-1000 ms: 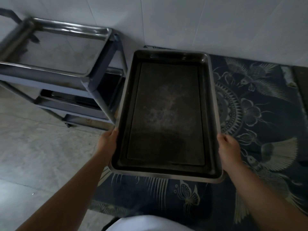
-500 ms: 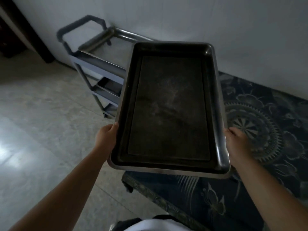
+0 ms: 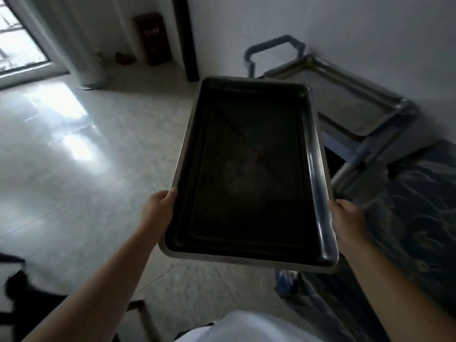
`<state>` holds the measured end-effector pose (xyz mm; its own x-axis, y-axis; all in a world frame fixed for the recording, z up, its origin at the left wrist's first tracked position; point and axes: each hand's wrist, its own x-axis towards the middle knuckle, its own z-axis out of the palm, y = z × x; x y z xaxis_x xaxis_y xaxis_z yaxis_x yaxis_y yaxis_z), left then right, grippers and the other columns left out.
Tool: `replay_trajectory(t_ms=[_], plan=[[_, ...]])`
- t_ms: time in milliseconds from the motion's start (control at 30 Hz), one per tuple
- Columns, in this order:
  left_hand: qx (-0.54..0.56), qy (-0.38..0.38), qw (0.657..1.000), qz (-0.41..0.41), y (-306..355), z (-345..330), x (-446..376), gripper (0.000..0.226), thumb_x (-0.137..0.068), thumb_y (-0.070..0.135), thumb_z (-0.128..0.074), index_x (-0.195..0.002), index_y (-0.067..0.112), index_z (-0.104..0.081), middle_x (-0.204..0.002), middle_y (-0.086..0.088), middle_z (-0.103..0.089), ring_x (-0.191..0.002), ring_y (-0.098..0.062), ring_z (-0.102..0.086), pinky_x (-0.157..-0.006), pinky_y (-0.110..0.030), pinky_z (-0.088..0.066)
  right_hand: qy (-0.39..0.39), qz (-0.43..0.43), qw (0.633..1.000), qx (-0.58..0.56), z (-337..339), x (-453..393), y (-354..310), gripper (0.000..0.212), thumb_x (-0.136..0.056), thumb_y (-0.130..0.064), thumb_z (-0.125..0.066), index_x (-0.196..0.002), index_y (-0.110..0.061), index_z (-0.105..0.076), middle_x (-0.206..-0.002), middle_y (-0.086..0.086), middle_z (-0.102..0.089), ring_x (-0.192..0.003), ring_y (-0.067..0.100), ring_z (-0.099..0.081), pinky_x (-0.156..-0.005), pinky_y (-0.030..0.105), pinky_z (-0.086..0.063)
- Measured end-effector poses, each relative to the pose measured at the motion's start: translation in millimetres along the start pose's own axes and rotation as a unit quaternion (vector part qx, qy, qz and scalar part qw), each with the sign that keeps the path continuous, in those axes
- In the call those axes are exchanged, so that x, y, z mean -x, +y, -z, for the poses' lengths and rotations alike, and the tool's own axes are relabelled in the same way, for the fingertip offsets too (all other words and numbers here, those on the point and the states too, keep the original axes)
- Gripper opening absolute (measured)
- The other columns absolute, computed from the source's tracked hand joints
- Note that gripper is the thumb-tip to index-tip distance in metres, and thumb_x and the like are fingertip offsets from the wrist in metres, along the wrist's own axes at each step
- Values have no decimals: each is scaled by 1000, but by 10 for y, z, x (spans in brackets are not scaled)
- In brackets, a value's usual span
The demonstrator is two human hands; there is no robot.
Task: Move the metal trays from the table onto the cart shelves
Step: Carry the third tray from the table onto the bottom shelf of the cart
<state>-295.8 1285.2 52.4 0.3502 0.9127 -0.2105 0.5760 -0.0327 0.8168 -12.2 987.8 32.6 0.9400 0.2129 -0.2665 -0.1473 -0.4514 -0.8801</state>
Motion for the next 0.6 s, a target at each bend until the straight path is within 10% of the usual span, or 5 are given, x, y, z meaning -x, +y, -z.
replay_trajectory(t_ms=[600], plan=[[5,65,991,119,-734,551,-1589,49,-102,41,-49,-76,5,-71,-72,-16,-67,-64,-24,-61,-56,-34,-47,-118,-7,990,80,-2361,-916,-527,25,-93,-36,-53,-82,-17,-64,-69,6,-61,-63,21,-56,-57,33,-44]])
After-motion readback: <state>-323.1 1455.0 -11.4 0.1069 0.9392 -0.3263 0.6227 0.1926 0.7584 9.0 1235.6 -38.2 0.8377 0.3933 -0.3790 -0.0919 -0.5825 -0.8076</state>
